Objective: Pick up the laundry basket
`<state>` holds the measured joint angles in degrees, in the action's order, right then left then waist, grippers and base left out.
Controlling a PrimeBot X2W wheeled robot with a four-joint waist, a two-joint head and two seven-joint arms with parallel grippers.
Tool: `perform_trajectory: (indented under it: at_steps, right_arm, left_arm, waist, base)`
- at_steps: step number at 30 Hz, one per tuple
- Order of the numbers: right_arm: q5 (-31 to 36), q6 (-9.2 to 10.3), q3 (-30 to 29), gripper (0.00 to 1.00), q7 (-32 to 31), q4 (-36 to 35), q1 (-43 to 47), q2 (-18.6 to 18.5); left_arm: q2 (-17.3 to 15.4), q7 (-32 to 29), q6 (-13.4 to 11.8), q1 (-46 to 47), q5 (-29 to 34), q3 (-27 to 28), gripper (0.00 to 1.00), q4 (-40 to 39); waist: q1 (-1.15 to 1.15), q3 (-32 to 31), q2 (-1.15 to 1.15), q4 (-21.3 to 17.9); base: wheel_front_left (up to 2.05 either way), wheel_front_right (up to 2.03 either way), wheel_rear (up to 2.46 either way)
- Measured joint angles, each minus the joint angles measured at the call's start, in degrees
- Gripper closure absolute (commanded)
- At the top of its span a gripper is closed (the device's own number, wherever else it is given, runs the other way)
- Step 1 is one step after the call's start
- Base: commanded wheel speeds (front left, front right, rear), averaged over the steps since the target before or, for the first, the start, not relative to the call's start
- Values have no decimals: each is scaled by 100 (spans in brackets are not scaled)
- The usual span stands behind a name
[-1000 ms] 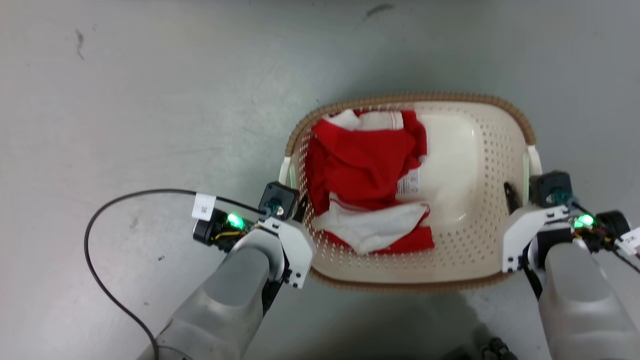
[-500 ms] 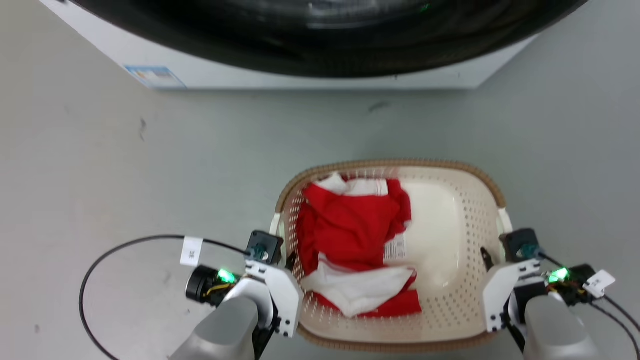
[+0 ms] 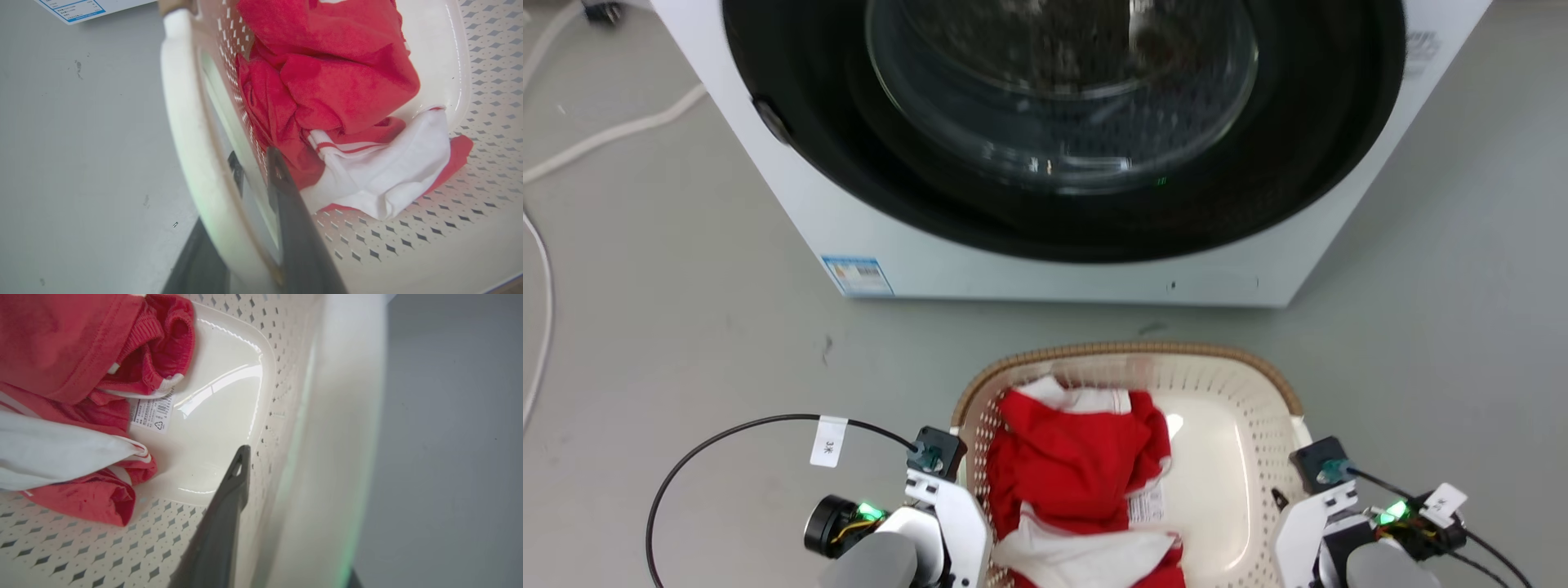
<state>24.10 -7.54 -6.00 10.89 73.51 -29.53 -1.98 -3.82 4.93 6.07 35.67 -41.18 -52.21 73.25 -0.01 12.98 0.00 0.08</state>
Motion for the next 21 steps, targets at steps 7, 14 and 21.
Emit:
perform_trajectory:
  at_steps: [7,14,21]
  right_arm:
    - [-1118,4,1191,100,-633,-11,166,18]
    - [-2006,5,2104,100,-1216,-24,222,22]
    - [-2772,15,2818,100,-1761,-75,154,10]
  left_arm:
    - [-133,-534,101,-83,-87,-107,100,20]
    - [-232,-1149,149,-53,-151,-264,100,14]
    - [-410,-1818,148,66,-354,-500,100,-300]
  waist:
    - [0,-709,0,92]
    - [-1,-1173,0,147]
    - [0,-1340,0,100]
  base:
    - [0,0,0]
    - [0,0,0]
    - [0,0,0]
